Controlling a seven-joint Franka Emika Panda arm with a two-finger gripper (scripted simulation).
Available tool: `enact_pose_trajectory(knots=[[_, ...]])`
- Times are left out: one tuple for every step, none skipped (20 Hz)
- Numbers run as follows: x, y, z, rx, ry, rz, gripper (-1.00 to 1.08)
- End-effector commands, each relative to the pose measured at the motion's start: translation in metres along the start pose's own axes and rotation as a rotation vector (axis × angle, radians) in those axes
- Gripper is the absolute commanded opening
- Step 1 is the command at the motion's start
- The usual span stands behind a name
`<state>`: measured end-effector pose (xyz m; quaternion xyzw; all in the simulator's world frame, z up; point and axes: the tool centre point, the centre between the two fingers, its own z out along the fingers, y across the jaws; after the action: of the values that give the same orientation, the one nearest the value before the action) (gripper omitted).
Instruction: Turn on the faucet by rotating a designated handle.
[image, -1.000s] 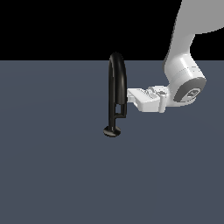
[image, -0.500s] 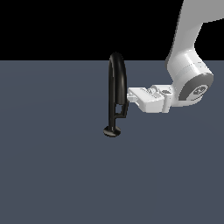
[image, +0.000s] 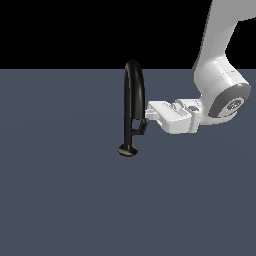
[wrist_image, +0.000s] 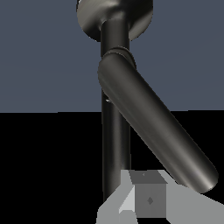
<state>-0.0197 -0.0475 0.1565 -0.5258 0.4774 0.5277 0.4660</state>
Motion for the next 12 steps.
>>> enact_pose_trajectory(knots=[[0.011, 0.016, 0.000, -0.003, -0.007, 0.021, -1.00], [0.012, 0.020, 0.000, -0.003, -0.007, 0.021, -1.00], [0.014, 0.024, 0.000, -0.003, -0.008, 0.022, -1.00], [0.015, 0.028, 0.000, -0.003, -0.008, 0.022, -1.00], [0.017, 0.031, 0.000, -0.004, -0.008, 0.023, -1.00], [0.018, 0.035, 0.000, -0.004, -0.008, 0.023, -1.00], [0.018, 0.035, 0.000, -0.004, -0.008, 0.023, -1.00], [0.008, 0.025, 0.000, -0.004, -0.003, 0.000, -1.00], [0.015, 0.028, 0.000, -0.004, -0.003, 0.003, -1.00], [0.021, 0.031, 0.000, -0.004, -0.004, 0.005, -1.00], [0.027, 0.034, 0.000, -0.004, -0.004, 0.007, -1.00], [0.033, 0.037, 0.000, -0.004, -0.005, 0.009, -1.00]])
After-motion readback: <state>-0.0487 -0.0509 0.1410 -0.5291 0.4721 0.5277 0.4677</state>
